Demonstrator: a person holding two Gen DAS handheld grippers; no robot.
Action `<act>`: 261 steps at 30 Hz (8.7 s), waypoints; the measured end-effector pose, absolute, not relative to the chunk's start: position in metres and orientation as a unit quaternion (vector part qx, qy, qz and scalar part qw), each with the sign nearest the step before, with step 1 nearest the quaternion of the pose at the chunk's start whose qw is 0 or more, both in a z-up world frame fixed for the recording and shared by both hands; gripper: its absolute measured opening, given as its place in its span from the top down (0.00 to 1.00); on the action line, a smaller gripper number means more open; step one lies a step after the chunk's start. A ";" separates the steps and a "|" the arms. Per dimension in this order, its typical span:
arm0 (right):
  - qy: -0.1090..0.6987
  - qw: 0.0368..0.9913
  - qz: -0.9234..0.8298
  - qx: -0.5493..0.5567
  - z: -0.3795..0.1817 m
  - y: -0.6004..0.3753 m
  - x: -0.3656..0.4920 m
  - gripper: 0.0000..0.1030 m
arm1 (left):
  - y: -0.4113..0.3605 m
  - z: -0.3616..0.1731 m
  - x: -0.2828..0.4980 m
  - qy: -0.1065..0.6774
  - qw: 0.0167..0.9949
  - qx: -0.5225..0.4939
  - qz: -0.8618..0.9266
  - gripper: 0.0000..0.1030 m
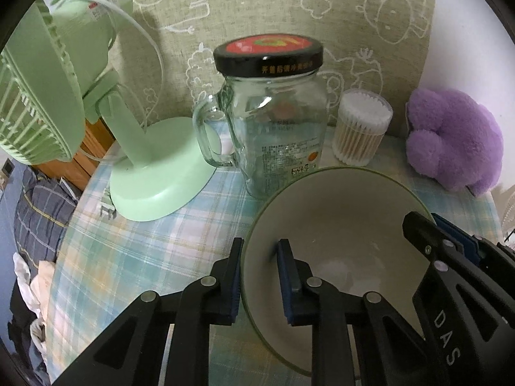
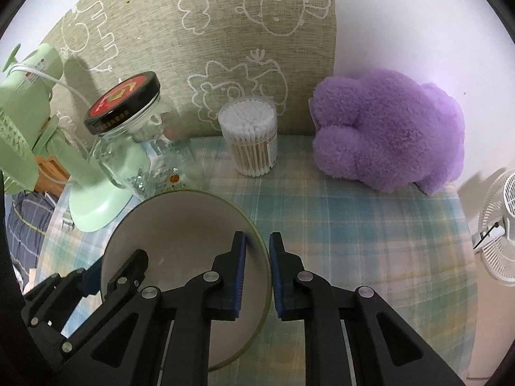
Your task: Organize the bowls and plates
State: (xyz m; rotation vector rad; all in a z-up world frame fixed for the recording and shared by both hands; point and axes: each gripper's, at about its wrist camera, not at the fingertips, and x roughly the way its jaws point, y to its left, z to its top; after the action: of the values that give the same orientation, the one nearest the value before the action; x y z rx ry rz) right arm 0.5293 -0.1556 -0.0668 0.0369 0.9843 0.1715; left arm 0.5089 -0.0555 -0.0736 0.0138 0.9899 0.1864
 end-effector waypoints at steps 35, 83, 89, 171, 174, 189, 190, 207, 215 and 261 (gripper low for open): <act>0.431 0.902 0.036 0.010 0.042 -0.147 0.370 0.83 | -0.040 0.028 0.366 0.425 0.905 -0.003 0.033 0.82; 0.490 0.871 -0.025 0.019 -0.001 -0.107 0.157 0.83 | 0.000 -0.023 0.182 0.486 0.873 0.021 -0.035 0.80; 0.504 0.863 -0.029 0.018 -0.013 -0.107 0.160 0.83 | -0.001 -0.036 0.184 0.498 0.866 0.025 -0.038 0.80; 0.594 0.786 0.132 0.109 -0.085 -0.146 0.202 0.69 | -0.019 -0.078 0.196 0.562 0.827 -0.005 -0.025 0.19; 0.594 0.787 0.130 0.108 -0.085 -0.145 0.202 0.69 | -0.018 -0.080 0.197 0.559 0.828 -0.011 -0.042 0.22; 0.590 0.795 0.081 0.110 -0.082 -0.138 0.200 0.66 | -0.013 -0.082 0.201 0.538 0.834 -0.036 -0.121 0.37; 0.590 0.796 0.077 0.109 -0.081 -0.137 0.200 0.66 | -0.011 -0.082 0.201 0.538 0.833 -0.040 -0.125 0.38; 0.584 0.804 0.026 0.110 -0.057 -0.117 0.170 0.66 | 0.010 -0.059 0.177 0.530 0.832 -0.039 -0.162 0.43; 0.567 0.815 0.022 0.114 -0.032 -0.114 0.155 0.66 | 0.012 -0.037 0.165 0.515 0.840 -0.036 -0.164 0.43; 0.558 0.821 0.061 0.099 -0.011 -0.295 0.146 0.66 | -0.171 -0.022 0.145 0.503 0.854 -0.056 -0.121 0.43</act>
State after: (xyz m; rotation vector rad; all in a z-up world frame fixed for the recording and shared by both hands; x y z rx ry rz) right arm 0.1464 -0.2951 -0.0114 0.2098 1.1885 0.1292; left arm 0.1454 -0.1711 -0.0215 -0.1171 1.0581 -0.2549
